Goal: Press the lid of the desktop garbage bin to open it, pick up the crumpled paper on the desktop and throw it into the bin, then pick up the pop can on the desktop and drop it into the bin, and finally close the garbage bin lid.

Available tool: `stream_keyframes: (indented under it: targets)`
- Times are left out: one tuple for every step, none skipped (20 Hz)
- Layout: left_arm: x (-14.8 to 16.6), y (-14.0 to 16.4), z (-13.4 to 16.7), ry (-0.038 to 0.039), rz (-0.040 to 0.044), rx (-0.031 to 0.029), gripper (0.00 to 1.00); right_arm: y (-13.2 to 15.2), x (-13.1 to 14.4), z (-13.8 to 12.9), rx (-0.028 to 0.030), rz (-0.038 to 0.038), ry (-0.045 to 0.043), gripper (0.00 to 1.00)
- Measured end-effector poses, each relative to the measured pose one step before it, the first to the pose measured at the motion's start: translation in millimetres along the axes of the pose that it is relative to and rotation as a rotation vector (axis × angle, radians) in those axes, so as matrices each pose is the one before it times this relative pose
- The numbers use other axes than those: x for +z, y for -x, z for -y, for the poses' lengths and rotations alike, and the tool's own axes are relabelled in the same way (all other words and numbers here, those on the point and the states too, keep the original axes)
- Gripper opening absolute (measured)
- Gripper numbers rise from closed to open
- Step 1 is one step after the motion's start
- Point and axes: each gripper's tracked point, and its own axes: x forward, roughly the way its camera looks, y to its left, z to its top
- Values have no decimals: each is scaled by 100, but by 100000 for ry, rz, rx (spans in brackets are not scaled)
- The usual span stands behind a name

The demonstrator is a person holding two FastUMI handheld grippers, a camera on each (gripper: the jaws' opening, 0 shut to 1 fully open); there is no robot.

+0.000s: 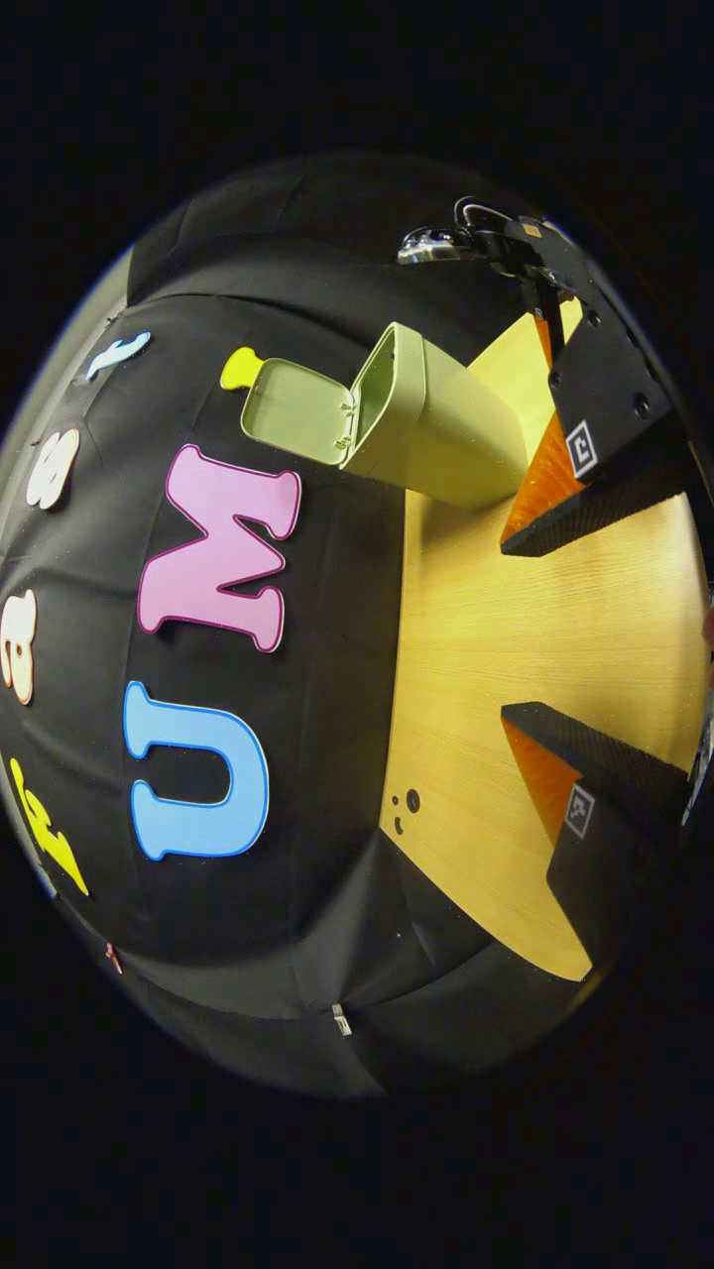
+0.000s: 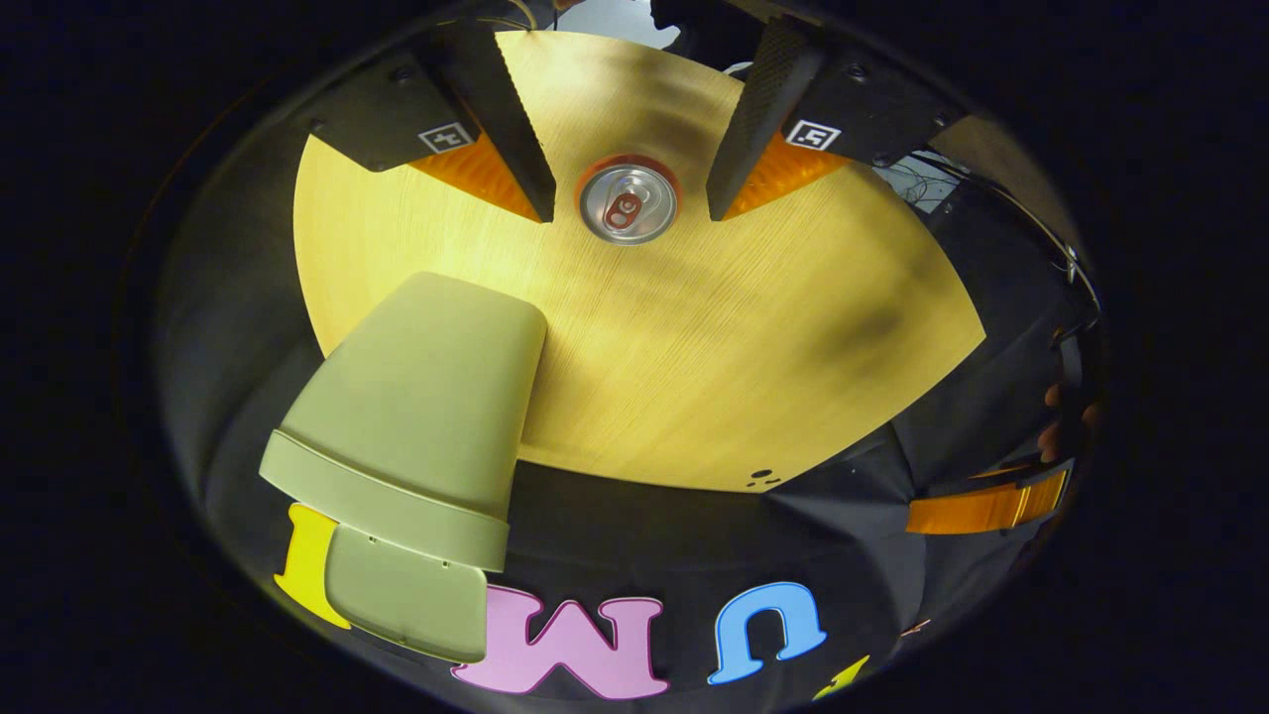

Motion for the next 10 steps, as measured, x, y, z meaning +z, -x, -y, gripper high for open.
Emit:
stream_keyframes:
  targets:
    - [-16,30,-54,215,-69,460,95,-284,-275,30,-47,-823,435,98]
    - [13,35,-101,57,-124,205,96,-337,-283,-7,111,-1040,145,98]
    - [-58,-47,-30,-30,-36,136,98,-387,-235,-2,192,-704,-180,98]
    - [22,7,27,-139,-75,-8,96,-350,-293,92,-79,-915,-281,98]
    - [-99,-29,-11,-189,-219,187,95,-447,-319,209,-421,-1178,-208,98]
    - [-101,-13,-7,-16,-306,58,96,-554,-296,148,-440,-983,-179,98]
    - [-67,-48,58,23,-200,-16,96,-306,-296,91,-138,-1204,-451,98]
    - [18,-1,-30,-9,-195,-40,96,-269,-160,121,-192,-629,-636,98]
    - [-97,-51,22,-59,-106,-178,95,-58,-38,-57,479,-128,-738,98]
    - [36,-14,59,-172,-44,-2,96,-81,16,-24,16,-130,-413,98]
